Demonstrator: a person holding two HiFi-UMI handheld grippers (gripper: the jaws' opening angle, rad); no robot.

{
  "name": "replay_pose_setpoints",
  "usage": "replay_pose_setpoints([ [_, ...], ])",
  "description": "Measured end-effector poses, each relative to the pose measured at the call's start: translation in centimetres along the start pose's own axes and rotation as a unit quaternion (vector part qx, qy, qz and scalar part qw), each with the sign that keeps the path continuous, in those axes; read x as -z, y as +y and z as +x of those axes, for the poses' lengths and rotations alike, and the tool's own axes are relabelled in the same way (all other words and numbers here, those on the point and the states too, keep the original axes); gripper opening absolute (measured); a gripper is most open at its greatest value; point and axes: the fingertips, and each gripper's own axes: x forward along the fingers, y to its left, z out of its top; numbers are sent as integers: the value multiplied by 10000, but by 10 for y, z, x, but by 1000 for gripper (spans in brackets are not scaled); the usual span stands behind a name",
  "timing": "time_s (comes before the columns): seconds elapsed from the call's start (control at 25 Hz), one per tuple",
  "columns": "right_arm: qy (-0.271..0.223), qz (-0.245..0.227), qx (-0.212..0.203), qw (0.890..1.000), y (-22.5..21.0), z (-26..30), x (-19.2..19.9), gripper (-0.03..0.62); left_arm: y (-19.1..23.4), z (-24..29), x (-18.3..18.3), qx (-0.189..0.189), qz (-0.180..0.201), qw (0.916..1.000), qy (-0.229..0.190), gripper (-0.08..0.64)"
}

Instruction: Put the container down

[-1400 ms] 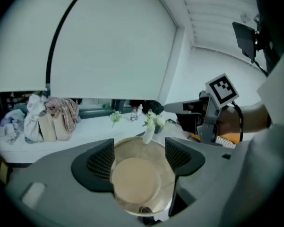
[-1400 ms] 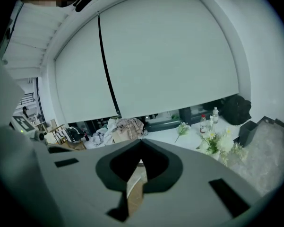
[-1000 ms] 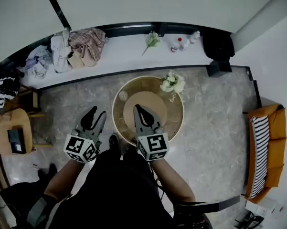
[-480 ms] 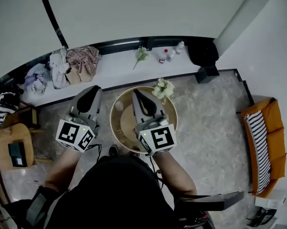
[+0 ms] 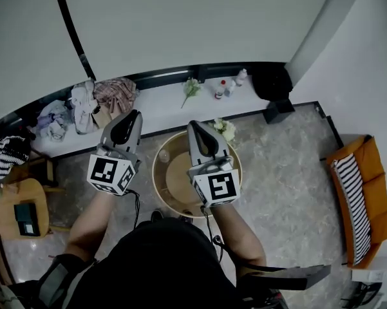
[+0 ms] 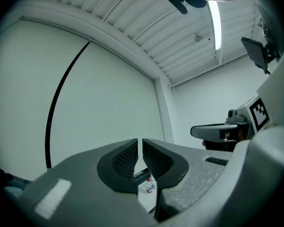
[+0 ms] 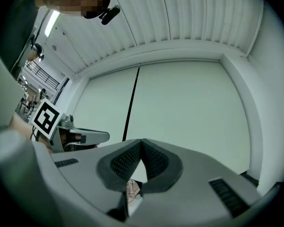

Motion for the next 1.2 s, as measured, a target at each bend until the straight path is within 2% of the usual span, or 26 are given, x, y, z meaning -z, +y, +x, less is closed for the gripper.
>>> replay_pose_setpoints([
  [0.64, 80, 389, 73, 9992, -9, 12, 6, 6, 0, 7, 9, 100, -286, 9995, 118, 32],
  [1.2, 136, 468, 73, 9988, -19, 18, 15, 6, 0, 21, 20, 131, -395, 9989, 214, 32],
])
